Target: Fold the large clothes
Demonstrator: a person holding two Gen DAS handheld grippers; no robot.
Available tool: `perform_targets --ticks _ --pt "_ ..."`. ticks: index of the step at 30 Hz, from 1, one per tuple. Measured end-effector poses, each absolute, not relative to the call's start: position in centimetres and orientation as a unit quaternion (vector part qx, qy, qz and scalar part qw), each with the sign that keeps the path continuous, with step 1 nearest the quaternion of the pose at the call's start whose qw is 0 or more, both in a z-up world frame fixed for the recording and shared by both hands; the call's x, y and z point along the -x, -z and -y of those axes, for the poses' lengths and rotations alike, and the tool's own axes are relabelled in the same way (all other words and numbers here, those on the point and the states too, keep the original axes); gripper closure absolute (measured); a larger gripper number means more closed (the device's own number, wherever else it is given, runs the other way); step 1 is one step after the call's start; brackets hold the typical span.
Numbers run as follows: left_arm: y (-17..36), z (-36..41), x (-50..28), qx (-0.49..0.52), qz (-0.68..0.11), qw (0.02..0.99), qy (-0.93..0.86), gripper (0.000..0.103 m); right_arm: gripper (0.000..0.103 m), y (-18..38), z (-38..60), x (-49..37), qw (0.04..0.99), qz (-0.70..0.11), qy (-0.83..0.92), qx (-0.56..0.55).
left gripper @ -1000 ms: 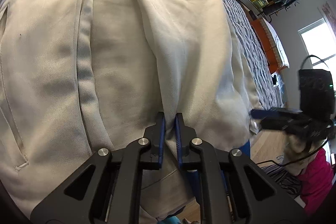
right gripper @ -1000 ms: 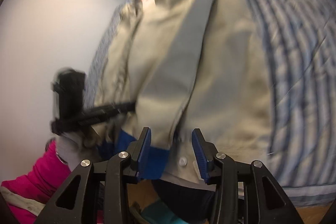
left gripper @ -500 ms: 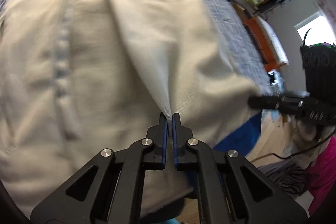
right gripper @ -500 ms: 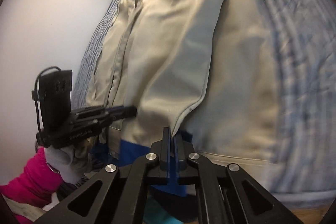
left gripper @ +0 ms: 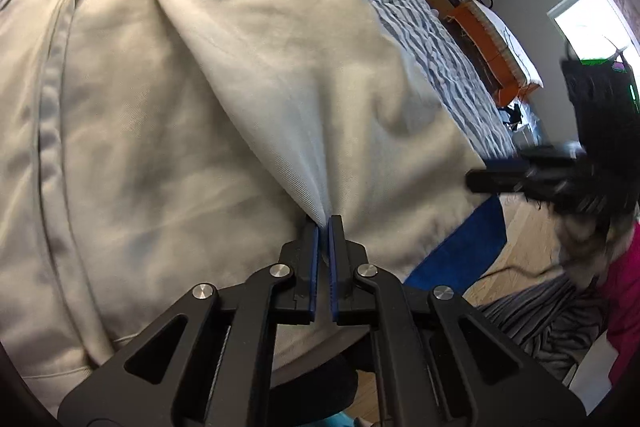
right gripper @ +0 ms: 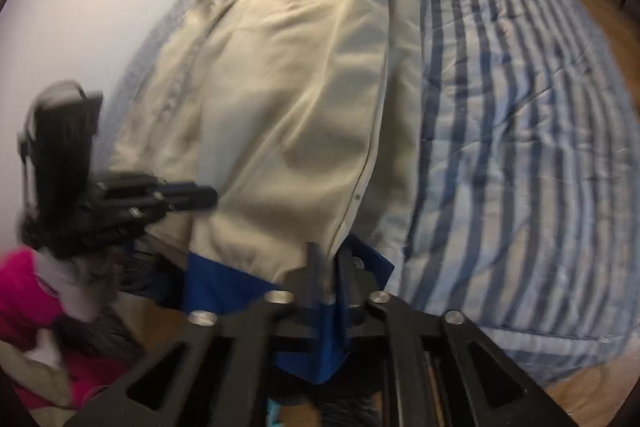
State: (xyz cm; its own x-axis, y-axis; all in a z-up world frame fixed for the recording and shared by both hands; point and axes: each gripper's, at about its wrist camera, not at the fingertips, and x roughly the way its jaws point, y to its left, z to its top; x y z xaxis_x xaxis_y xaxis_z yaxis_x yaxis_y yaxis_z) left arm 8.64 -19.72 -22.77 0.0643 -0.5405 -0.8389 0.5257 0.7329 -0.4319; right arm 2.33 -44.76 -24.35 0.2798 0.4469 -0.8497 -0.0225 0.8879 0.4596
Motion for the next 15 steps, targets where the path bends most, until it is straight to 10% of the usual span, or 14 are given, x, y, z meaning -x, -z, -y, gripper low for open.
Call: perform_targets --ticks 15 --pt "20.3 20.4 -7.3 -0.005 -0.544 0.758 0.358 0.101 0.063 21.3 54.2 -18.6 0.843 -0.462 -0.116 -0.252"
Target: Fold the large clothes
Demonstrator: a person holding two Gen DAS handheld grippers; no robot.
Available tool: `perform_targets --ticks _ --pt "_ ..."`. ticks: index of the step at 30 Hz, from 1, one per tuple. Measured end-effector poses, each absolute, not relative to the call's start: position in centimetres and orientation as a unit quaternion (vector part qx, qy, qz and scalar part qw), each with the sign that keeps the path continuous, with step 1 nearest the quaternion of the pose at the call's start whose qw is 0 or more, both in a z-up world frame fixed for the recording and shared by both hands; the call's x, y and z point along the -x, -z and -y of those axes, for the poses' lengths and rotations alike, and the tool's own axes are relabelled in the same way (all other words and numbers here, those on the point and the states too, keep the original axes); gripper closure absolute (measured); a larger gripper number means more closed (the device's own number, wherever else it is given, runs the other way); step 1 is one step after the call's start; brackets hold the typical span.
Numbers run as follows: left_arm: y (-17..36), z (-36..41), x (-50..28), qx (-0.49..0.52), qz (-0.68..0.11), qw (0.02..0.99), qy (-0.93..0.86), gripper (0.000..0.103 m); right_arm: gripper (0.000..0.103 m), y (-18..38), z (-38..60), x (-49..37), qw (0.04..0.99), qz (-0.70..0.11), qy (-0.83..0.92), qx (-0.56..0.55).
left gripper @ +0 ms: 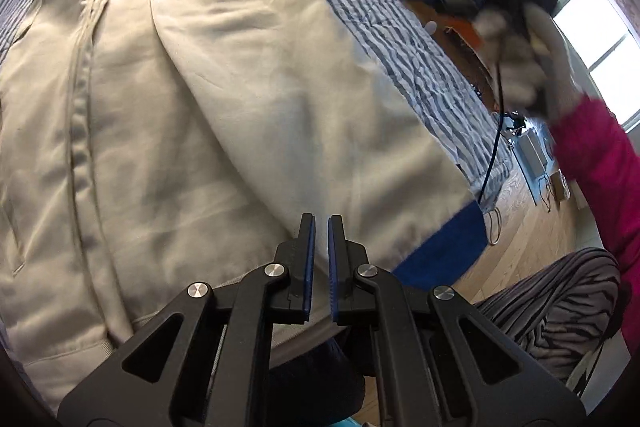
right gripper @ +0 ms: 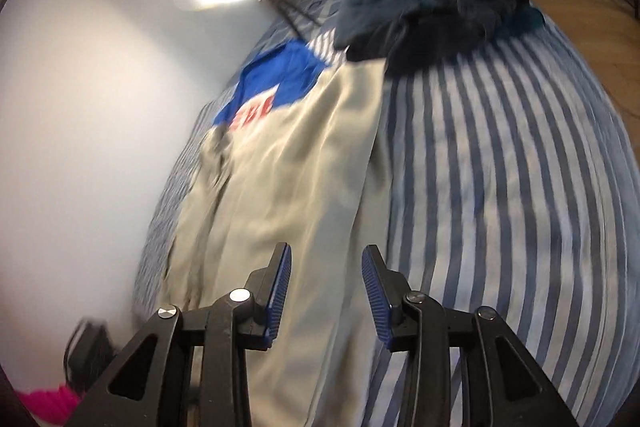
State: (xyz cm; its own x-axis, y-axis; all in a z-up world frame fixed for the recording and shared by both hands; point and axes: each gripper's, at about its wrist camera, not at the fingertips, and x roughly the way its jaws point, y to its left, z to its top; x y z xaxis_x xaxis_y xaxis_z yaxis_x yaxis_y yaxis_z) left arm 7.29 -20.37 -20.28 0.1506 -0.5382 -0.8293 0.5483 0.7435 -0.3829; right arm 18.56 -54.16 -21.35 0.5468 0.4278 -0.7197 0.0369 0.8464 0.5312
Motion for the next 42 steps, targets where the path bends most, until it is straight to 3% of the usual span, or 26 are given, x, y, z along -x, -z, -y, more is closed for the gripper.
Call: perform_targets --ticks 8,14,16,18,21,25,29,31,33,42 --pt "21.8 21.4 -8.0 -0.009 -0.554 0.748 0.364 0.101 0.054 25.1 56.0 -28.4 0.838 -0.456 -0.111 -0.278" --pt "22.0 21.5 -8.0 -0.005 -0.561 0.741 0.37 0.101 0.057 27.6 56.5 -31.3 0.828 -0.449 -0.124 -0.313" --pt "21.9 21.5 -7.9 -0.008 -0.558 0.742 0.371 0.101 0.072 27.5 55.9 -32.0 0.831 -0.449 -0.128 -0.301" --pt "21.8 21.5 -7.7 -0.01 -0.554 0.745 0.372 0.101 0.096 26.7 55.0 -32.2 0.842 -0.453 -0.118 -0.27" --pt "21.8 21.5 -7.6 -0.007 -0.55 0.746 0.376 0.101 0.103 24.4 53.1 -32.5 0.867 -0.459 -0.075 -0.178" --pt "22.6 22.0 -7.2 -0.018 -0.548 0.744 0.382 0.101 0.103 23.3 52.8 -33.4 0.882 -0.457 -0.008 -0.116" --pt "23.7 22.1 -7.0 -0.02 -0.554 0.74 0.381 0.101 0.103 26.3 51.9 -34.4 0.86 -0.5 -0.012 -0.105" --pt "23.2 21.7 -7.0 -0.014 -0.554 0.74 0.382 0.101 0.095 26.3 51.9 -34.1 0.855 -0.504 -0.014 -0.123" --pt "22.6 21.1 -6.9 -0.009 -0.551 0.743 0.381 0.101 0.079 25.2 52.6 -33.2 0.854 -0.497 -0.025 -0.151" --pt "20.6 18.1 -6.9 0.026 -0.546 0.752 0.369 0.101 0.077 15.6 51.8 -21.4 0.869 -0.461 -0.101 -0.149"
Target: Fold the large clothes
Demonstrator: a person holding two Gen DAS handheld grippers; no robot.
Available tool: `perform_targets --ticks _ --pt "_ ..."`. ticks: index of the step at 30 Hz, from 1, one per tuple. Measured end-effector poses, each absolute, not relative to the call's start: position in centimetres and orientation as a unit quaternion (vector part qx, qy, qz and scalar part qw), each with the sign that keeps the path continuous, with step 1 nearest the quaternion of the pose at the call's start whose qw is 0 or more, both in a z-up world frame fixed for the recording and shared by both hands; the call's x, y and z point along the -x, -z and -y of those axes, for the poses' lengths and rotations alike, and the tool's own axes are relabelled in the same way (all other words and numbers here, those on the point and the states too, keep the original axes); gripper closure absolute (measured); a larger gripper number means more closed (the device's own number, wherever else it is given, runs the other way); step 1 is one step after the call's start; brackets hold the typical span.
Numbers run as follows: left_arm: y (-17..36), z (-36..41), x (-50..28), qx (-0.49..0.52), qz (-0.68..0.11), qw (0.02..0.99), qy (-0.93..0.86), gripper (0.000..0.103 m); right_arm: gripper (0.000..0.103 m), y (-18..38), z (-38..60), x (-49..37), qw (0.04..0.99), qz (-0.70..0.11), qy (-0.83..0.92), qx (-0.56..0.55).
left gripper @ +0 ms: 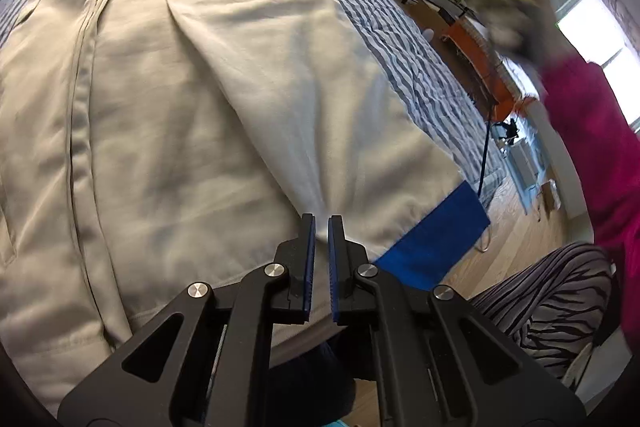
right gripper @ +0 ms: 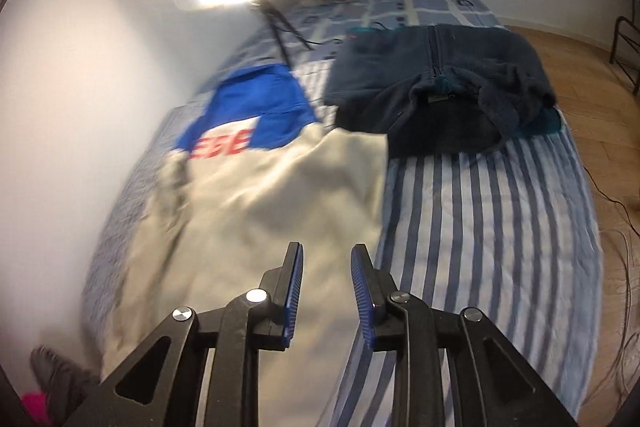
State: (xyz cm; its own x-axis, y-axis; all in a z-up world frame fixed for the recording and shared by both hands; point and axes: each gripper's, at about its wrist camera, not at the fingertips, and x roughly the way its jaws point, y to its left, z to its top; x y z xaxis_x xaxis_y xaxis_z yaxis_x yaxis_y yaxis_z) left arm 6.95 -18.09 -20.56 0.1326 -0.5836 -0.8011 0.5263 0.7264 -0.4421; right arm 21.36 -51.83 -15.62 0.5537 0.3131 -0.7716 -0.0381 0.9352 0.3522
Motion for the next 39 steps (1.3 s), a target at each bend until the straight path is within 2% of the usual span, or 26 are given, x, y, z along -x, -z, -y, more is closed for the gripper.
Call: perform_targets --ticks 3,7,9,10,13,14,18,19,20,21,22,24,26,29,32,34,36,39 --pt "20.1 18.8 -6.3 0.024 -0.539 0.752 0.379 0.101 0.074 14.4 50.5 -15.5 0.864 -0.464 -0.125 -0.152" --pt "20.4 20.3 -5.6 0.014 -0.541 0.748 0.384 0.101 0.071 16.3 47.5 -9.7 0.84 -0.503 -0.146 -0.142" --pt "20.7 20.3 -5.6 0.018 -0.547 0.747 0.378 0.1 0.057 18.5 46.4 -7.6 0.826 -0.532 -0.139 -0.126" --pt "21.1 20.2 -5.7 0.023 -0.555 0.745 0.369 0.095 0.054 19.3 46.3 -6.9 0.82 -0.542 -0.138 -0.126" --pt "22.1 19.5 -6.2 0.053 -0.574 0.734 0.359 0.06 0.051 23.1 46.4 -5.6 0.784 -0.586 -0.137 -0.154" --pt "22.4 19.2 -6.4 0.064 -0.577 0.734 0.353 0.058 0.052 24.0 46.5 -5.4 0.775 -0.593 -0.14 -0.166" --pt "23.5 19.4 -7.0 0.088 -0.591 0.716 0.363 0.058 0.054 25.6 46.6 -5.2 0.752 -0.58 -0.199 -0.242" --pt "23.6 19.7 -7.2 0.086 -0.59 0.715 0.366 0.062 0.055 25.6 46.3 -5.4 0.75 -0.572 -0.214 -0.256" --pt "23.6 19.9 -7.4 0.085 -0.59 0.714 0.368 0.077 0.059 25.4 46.0 -5.6 0.751 -0.566 -0.222 -0.259" --pt "23.7 20.1 -7.6 0.084 -0.592 0.712 0.368 0.087 0.066 25.0 45.4 -5.9 0.754 -0.563 -0.227 -0.253" --pt "23.8 20.3 -7.8 0.089 -0.594 0.709 0.37 0.094 0.068 24.6 44.9 -6.0 0.757 -0.56 -0.23 -0.246" --pt "23.6 20.1 -8.1 0.095 -0.59 0.712 0.37 0.095 0.073 23.6 44.2 -6.5 0.764 -0.555 -0.229 -0.235" --pt "23.4 20.0 -8.0 0.093 -0.584 0.717 0.37 0.096 0.074 23.3 44.0 -6.4 0.769 -0.558 -0.22 -0.22" --pt "23.5 19.8 -7.9 0.09 -0.582 0.719 0.37 0.096 0.067 23.9 44.2 -5.8 0.769 -0.581 -0.189 -0.186" --pt "23.8 19.4 -8.0 0.097 -0.585 0.717 0.368 0.097 0.066 25.1 44.6 -4.5 0.746 -0.607 -0.19 -0.198" --pt "23.7 19.2 -8.0 0.102 -0.582 0.718 0.368 0.097 0.073 25.4 43.8 -4.1 0.74 -0.617 -0.195 -0.182" --pt "23.3 19.2 -8.0 0.102 -0.579 0.72 0.368 0.097 0.094 24.9 43.1 -4.2 0.738 -0.61 -0.214 -0.195" --pt "22.6 19.2 -8.0 0.104 -0.569 0.728 0.368 0.098 0.098 22.7 43.4 -4.7 0.742 -0.557 -0.256 -0.27"
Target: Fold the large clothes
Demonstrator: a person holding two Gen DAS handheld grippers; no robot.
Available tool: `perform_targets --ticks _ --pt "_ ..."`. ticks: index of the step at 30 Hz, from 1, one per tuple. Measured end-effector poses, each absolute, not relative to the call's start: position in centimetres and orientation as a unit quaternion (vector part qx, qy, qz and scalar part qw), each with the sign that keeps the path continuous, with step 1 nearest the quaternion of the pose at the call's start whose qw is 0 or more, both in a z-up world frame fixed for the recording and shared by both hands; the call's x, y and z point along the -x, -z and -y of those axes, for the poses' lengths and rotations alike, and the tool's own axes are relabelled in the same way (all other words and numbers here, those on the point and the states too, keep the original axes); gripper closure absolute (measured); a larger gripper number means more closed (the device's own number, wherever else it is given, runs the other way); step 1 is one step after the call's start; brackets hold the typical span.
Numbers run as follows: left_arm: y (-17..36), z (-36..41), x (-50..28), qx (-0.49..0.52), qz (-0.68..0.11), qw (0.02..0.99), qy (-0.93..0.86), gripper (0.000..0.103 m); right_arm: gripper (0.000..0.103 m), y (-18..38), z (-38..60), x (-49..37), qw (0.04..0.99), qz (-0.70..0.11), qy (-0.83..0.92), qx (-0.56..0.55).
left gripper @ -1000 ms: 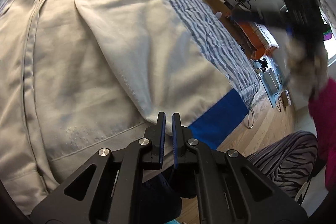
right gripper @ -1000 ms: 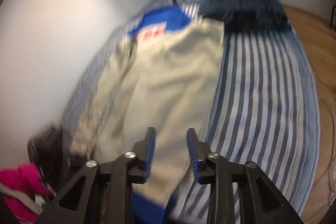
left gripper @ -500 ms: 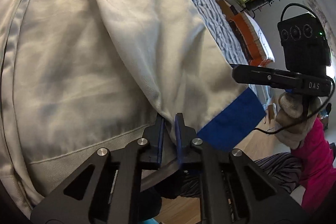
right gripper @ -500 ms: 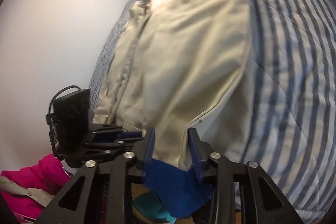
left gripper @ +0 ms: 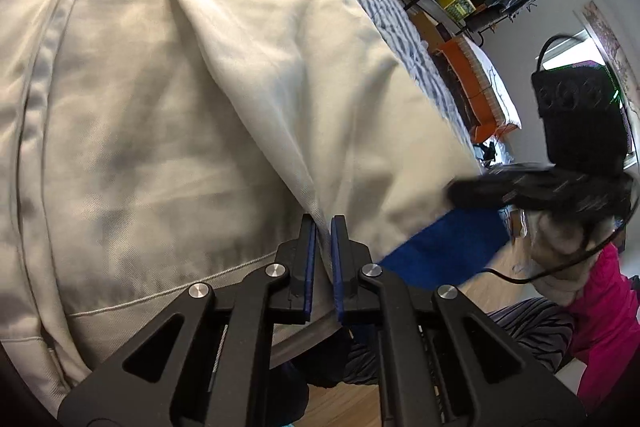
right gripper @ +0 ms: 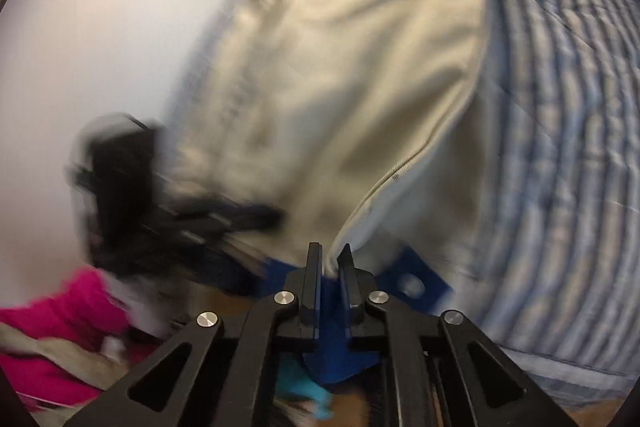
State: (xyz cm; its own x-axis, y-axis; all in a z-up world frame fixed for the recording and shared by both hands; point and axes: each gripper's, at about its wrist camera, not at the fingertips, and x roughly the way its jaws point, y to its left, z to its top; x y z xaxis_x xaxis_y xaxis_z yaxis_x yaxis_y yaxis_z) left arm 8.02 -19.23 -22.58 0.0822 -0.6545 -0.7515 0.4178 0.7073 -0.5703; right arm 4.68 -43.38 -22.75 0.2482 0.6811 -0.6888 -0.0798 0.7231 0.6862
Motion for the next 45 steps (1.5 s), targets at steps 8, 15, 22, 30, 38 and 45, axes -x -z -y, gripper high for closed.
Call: perform_targets --ticks 8,15,22,30,38,45 --pt "22.6 20.2 -6.9 0.071 -0.564 0.733 0.374 0.098 0.098 26.0 48.4 -3.3 0.732 -0.607 -0.141 -0.275" --pt "22.3 20.5 -6.7 0.051 -0.565 0.733 0.377 0.098 0.087 26.0 46.0 -2.9 0.743 -0.639 -0.126 -0.154" --pt "20.9 19.2 -7.1 0.061 -0.559 0.744 0.362 0.097 0.069 23.1 46.8 -3.7 0.781 -0.581 -0.142 -0.183" --pt "18.8 19.5 -6.9 0.045 -0.532 0.765 0.36 0.097 0.067 21.0 49.7 -7.3 0.821 -0.521 -0.117 -0.201" --pt "17.4 24.9 -4.7 -0.001 -0.518 0.764 0.383 0.09 0.066 19.8 52.5 -5.7 0.845 -0.476 -0.08 -0.231" --pt "19.0 32.6 -5.2 -0.027 -0.555 0.751 0.358 0.041 0.066 18.9 55.6 -1.7 0.858 -0.447 -0.037 -0.25"
